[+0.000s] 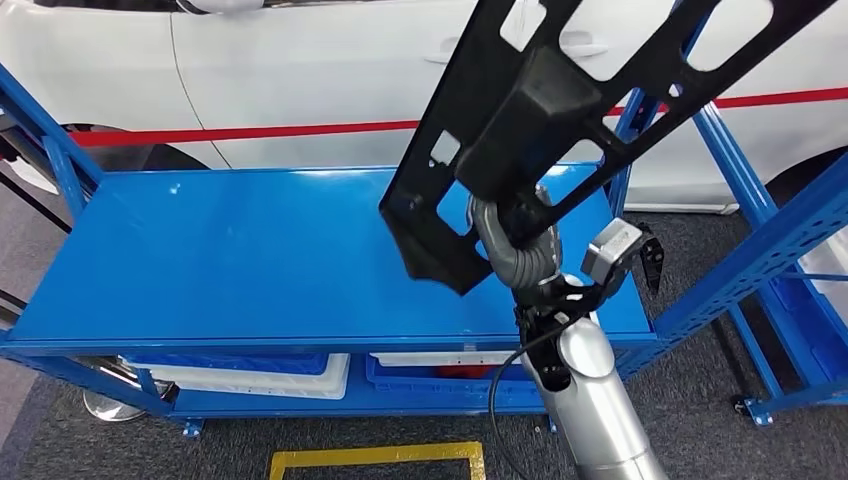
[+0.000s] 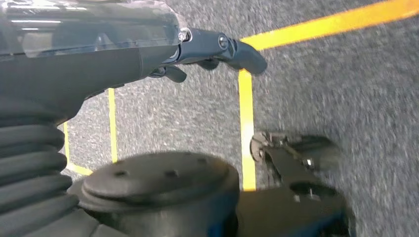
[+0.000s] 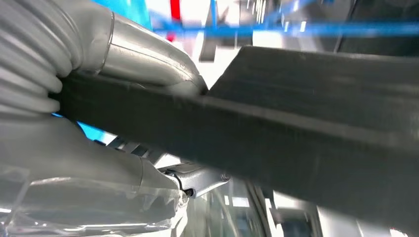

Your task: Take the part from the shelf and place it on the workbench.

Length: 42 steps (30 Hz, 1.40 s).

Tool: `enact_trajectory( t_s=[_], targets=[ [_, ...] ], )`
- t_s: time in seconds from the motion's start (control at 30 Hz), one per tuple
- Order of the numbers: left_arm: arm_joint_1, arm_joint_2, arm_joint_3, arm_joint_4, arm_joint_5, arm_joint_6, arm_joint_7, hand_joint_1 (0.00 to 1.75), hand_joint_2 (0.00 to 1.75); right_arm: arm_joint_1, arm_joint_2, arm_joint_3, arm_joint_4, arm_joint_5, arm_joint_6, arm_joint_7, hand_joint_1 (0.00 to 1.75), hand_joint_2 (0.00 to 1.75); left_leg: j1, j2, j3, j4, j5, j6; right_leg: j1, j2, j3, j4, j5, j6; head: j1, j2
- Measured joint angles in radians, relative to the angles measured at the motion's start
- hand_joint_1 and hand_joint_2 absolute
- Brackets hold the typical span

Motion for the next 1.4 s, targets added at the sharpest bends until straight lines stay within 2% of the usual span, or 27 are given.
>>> enact_trajectory(
  t_s=[0.07,0.1,0.2,0.23,0.27,0.3,0.37,0.43,0.53,0.6,0.63,0.7,0.73,0.77,0.8,0.83,0.9,0.93,0.97,1.07,1.1,1.17,1.23,1.27,1.3,1.33,1.4],
  targets=[
    [0.001,0.0,0.0,0.0,-0.002,0.01,0.008,0.0,1.75,0.038,-0.004,0.005,-0.012,-0.02,0.035,-0.004,1.75,1.75,0.006,0.001,0.009,-0.017,0.01,0.005,0.0,-0.002,0.0,0.009,-0.008,0.011,0.0,0.0],
    [0.002,0.0,0.001,0.0,-0.003,0.012,0.011,0.0,1.75,0.052,-0.008,0.007,-0.016,-0.028,0.048,-0.006,1.75,1.75,0.009,0.002,0.013,-0.026,0.016,0.009,0.001,-0.002,-0.01,0.033,-0.025,0.015,0.001,0.0],
    [0.0,-0.001,0.001,0.0,-0.01,0.011,0.023,0.0,1.75,0.093,-0.019,0.018,-0.018,-0.056,0.082,-0.004,1.75,1.75,0.011,0.003,0.015,-0.033,0.022,0.014,-0.005,-0.002,-0.082,0.196,-0.115,0.027,0.002,0.0],
    [0.0,-0.001,0.001,0.0,-0.011,0.008,0.027,0.0,1.75,0.113,-0.023,0.025,-0.016,-0.066,0.091,-0.001,1.75,1.75,0.011,0.003,0.015,-0.032,0.022,0.014,-0.008,-0.002,-0.101,0.24,-0.131,0.031,0.002,0.0],
    [0.001,-0.001,0.001,0.0,-0.012,0.004,0.029,0.0,1.75,0.134,-0.025,0.032,-0.013,-0.075,0.1,0.002,1.75,1.75,0.012,0.002,0.014,-0.03,0.022,0.013,-0.011,-0.003,-0.105,0.253,-0.128,0.034,0.002,0.0],
    [0.001,-0.001,0.001,0.0,-0.011,-0.001,0.03,0.0,1.75,0.152,-0.027,0.041,-0.008,-0.084,0.106,0.004,1.75,1.75,0.012,0.002,0.014,-0.028,0.021,0.012,-0.015,-0.003,-0.09,0.227,-0.107,0.037,0.002,0.0],
    [0.001,-0.001,0.001,0.0,-0.011,-0.013,0.027,0.0,1.75,0.181,-0.029,0.059,0.004,-0.099,0.122,0.003,1.75,1.75,0.014,0.001,0.011,-0.018,0.015,0.003,-0.022,-0.003,-0.024,0.104,-0.051,0.041,0.002,0.0],
    [-0.001,-0.001,0.001,0.0,-0.014,-0.023,0.02,0.0,1.75,0.209,-0.03,0.074,0.011,-0.11,0.145,0.0,1.75,1.75,0.012,-0.001,0.004,-0.003,0.008,-0.009,-0.023,0.0,0.018,0.019,-0.025,0.033,0.001,0.0],
    [-0.001,0.0,0.001,0.0,-0.022,-0.033,0.011,0.0,1.75,0.244,-0.032,0.09,0.014,-0.115,0.172,-0.011,1.75,1.75,0.011,-0.002,-0.001,0.002,0.006,-0.025,-0.018,0.003,0.017,0.01,-0.022,0.012,0.0,0.0],
    [0.001,0.0,0.001,0.0,-0.025,-0.036,0.008,0.0,1.75,0.253,-0.032,0.096,0.015,-0.114,0.182,-0.02,1.75,1.75,0.014,-0.001,-0.013,0.031,-0.021,-0.034,-0.019,0.002,0.014,0.006,-0.016,-0.001,0.0,0.0],
    [0.001,0.0,0.001,0.0,-0.027,-0.037,0.008,0.0,1.75,0.255,-0.032,0.097,0.015,-0.114,0.185,-0.023,1.75,1.75,0.015,0.0,-0.029,0.072,-0.052,-0.038,-0.02,0.001,0.012,0.004,-0.013,-0.006,0.0,0.0],
    [0.001,0.0,0.001,0.0,-0.031,-0.039,0.007,0.0,1.75,0.262,-0.033,0.099,0.015,-0.113,0.188,-0.027,1.75,1.75,0.016,0.0,-0.076,0.2,-0.124,-0.043,-0.017,-0.003,0.006,0.004,-0.008,-0.012,-0.001,0.0],
    [0.0,0.0,0.001,0.0,-0.035,-0.04,0.007,0.0,1.75,0.266,-0.033,0.099,0.015,-0.112,0.191,-0.029,1.75,1.75,0.016,0.0,-0.094,0.254,-0.147,-0.043,-0.014,-0.005,0.003,0.004,-0.006,-0.014,-0.001,0.0],
    [-0.001,0.0,0.0,0.0,-0.039,-0.04,0.008,0.0,1.75,0.27,-0.033,0.099,0.015,-0.112,0.194,-0.031,1.75,1.75,0.016,0.0,-0.097,0.279,-0.152,-0.042,-0.012,-0.006,0.001,0.005,-0.004,-0.015,-0.001,0.0],
    [-0.001,0.0,-0.002,0.0,-0.043,-0.041,0.01,0.0,1.75,0.272,-0.033,0.1,0.015,-0.112,0.198,-0.033,1.75,1.75,0.016,0.0,-0.081,0.263,-0.139,-0.039,-0.011,-0.006,-0.001,0.005,-0.002,-0.016,-0.001,0.0],
    [-0.002,0.0,-0.003,0.0,-0.048,-0.041,0.012,0.0,1.75,0.274,-0.033,0.1,0.014,-0.112,0.202,-0.034,1.75,1.75,0.015,0.0,-0.049,0.212,-0.111,-0.034,-0.009,-0.006,-0.002,0.005,0.0,-0.016,-0.001,0.0],
    [-0.001,0.001,-0.006,0.0,-0.054,-0.043,0.019,0.0,1.75,0.277,-0.032,0.1,0.008,-0.112,0.208,-0.034,1.75,1.75,0.01,0.0,0.03,0.07,-0.06,-0.02,-0.007,-0.004,-0.004,0.006,0.006,-0.011,0.0,0.0],
    [-0.002,0.001,-0.007,0.0,-0.056,-0.043,0.023,0.0,1.75,0.278,-0.03,0.1,0.005,-0.112,0.211,-0.034,1.75,1.75,0.007,0.0,0.054,0.021,-0.048,-0.013,-0.008,-0.004,-0.006,0.006,0.01,-0.006,0.0,0.0],
    [-0.001,0.002,-0.008,0.0,-0.057,-0.043,0.025,0.0,1.75,0.279,-0.029,0.1,0.003,-0.111,0.214,-0.033,1.75,1.75,0.003,0.0,0.063,-0.004,-0.045,-0.009,-0.008,-0.004,-0.009,0.005,0.014,0.0,0.0,0.0],
    [0.0,0.002,-0.009,0.0,-0.059,-0.042,0.027,0.0,1.75,0.283,-0.025,0.1,-0.002,-0.111,0.222,-0.031,1.75,1.75,0.002,0.0,0.061,-0.021,-0.029,0.001,-0.01,-0.004,-0.012,0.001,0.023,0.02,0.0,0.0],
    [0.0,0.001,-0.009,0.0,-0.059,-0.042,0.027,0.0,1.75,0.283,-0.025,0.1,-0.003,-0.111,0.223,-0.032,1.75,1.75,0.005,0.002,0.061,-0.029,-0.019,0.007,-0.009,-0.003,-0.017,0.013,0.01,0.025,0.001,0.0],
    [-0.001,0.0,-0.01,0.0,-0.06,-0.042,0.027,0.0,1.75,0.283,-0.025,0.1,-0.006,-0.11,0.224,-0.032,1.75,1.75,0.009,0.006,0.055,-0.039,-0.002,0.015,-0.009,-0.003,-0.05,0.093,-0.053,0.031,0.002,0.0],
    [-0.001,0.0,-0.01,0.0,-0.061,-0.043,0.027,0.0,1.75,0.285,-0.025,0.1,-0.007,-0.11,0.225,-0.032,1.75,1.75,0.008,0.007,0.038,-0.036,0.007,0.018,-0.01,-0.003,-0.096,0.217,-0.123,0.035,0.002,0.0],
    [0.0,0.0,-0.01,0.0,-0.061,-0.043,0.027,0.0,1.75,0.287,-0.025,0.1,-0.007,-0.11,0.225,-0.032,1.75,1.75,0.008,0.008,0.031,-0.033,0.011,0.017,-0.01,-0.003,-0.104,0.254,-0.138,0.037,0.002,0.0],
    [0.0,0.0,-0.01,0.0,-0.061,-0.043,0.027,0.0,1.75,0.288,-0.025,0.1,-0.007,-0.11,0.225,-0.032,1.75,1.75,0.008,0.008,0.023,-0.029,0.013,0.016,-0.011,-0.004,-0.095,0.255,-0.133,0.038,0.001,0.0],
    [0.0,0.0,-0.01,0.0,-0.062,-0.043,0.027,0.0,1.75,0.288,-0.025,0.1,-0.007,-0.11,0.226,-0.032,1.75,1.75,0.008,0.008,0.017,-0.025,0.015,0.015,-0.011,-0.004,-0.066,0.219,-0.113,0.037,0.002,0.0],
    [-0.001,-0.001,-0.011,0.0,-0.064,-0.043,0.026,0.0,1.75,0.287,-0.025,0.1,-0.008,-0.109,0.228,-0.032,1.75,1.75,0.006,0.007,0.008,-0.013,0.015,0.011,-0.01,-0.004,0.019,0.087,-0.066,0.033,0.002,0.0]
  ],
)
